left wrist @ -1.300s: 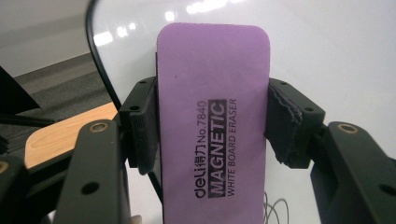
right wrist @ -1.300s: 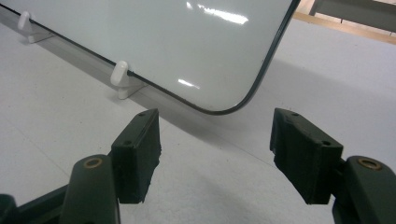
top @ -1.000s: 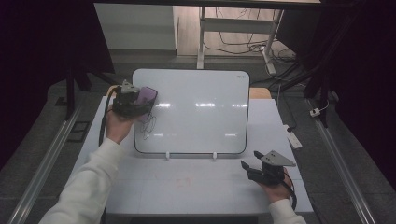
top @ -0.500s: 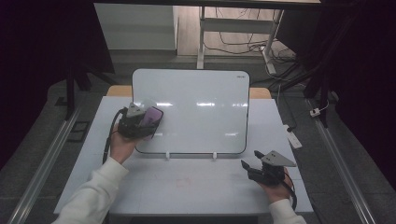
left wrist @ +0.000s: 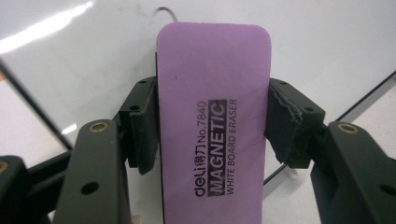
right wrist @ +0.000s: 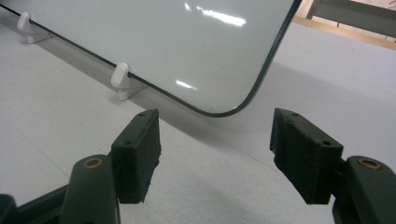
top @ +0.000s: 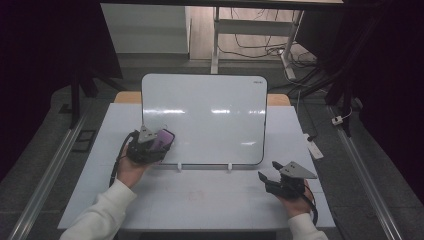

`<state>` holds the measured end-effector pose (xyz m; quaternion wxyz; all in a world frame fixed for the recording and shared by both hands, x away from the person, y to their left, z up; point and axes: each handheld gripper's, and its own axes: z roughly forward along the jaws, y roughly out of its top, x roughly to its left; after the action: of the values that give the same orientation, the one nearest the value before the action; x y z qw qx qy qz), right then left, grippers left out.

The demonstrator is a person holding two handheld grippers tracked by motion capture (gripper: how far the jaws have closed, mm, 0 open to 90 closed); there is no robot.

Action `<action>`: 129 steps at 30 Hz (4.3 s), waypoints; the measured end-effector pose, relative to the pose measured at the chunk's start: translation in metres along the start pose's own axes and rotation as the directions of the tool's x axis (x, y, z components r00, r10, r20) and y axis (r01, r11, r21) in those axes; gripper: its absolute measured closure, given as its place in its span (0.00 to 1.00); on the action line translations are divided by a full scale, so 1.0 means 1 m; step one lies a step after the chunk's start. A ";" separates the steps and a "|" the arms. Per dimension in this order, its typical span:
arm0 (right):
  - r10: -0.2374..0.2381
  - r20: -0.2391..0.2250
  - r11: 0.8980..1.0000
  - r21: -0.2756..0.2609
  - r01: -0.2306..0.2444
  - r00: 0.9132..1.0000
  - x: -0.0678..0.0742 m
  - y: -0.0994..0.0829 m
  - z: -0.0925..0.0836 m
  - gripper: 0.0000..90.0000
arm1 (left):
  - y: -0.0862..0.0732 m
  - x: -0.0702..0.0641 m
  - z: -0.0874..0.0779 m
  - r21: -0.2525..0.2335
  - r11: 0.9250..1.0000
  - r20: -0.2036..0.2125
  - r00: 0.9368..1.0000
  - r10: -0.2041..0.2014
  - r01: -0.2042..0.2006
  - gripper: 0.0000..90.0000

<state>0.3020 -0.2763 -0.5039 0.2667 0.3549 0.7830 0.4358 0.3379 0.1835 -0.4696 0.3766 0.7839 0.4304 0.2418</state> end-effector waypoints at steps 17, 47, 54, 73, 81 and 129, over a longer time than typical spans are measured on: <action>-0.002 -0.003 1.000 -0.003 0.002 1.000 0.001 0.001 0.000 0.36 | 0.032 0.004 0.005 -0.049 0.999 -0.029 1.000 -0.011 0.010 0.46; -0.011 -0.005 1.000 0.002 0.011 1.000 0.003 0.001 0.001 0.36 | -0.013 0.006 -0.003 -0.057 0.997 -0.022 0.999 -0.047 0.046 0.46; -0.012 -0.003 1.000 0.002 0.012 1.000 0.002 0.001 0.001 0.36 | 0.014 0.021 -0.004 -0.095 0.992 -0.027 0.996 -0.086 0.083 0.46; -0.010 -0.007 1.000 0.004 0.010 1.000 0.003 0.001 0.001 0.36 | 0.012 -0.004 0.008 -0.083 0.996 0.005 0.999 -0.034 0.034 0.46; -0.021 -0.008 1.000 0.001 0.021 1.000 0.005 0.003 0.001 0.36 | -0.022 0.003 -0.002 -0.037 0.998 0.009 0.999 -0.054 0.054 0.46; -0.061 -0.184 0.997 -0.064 0.050 0.981 0.061 0.026 0.005 0.35 | 0.004 -0.049 -0.006 -0.142 0.984 0.304 0.951 -0.057 0.104 0.46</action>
<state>0.2776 -0.2162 -0.4904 0.2147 0.2829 0.8008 0.4822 0.3105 0.1430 -0.4652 0.5072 0.7612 0.3799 0.1379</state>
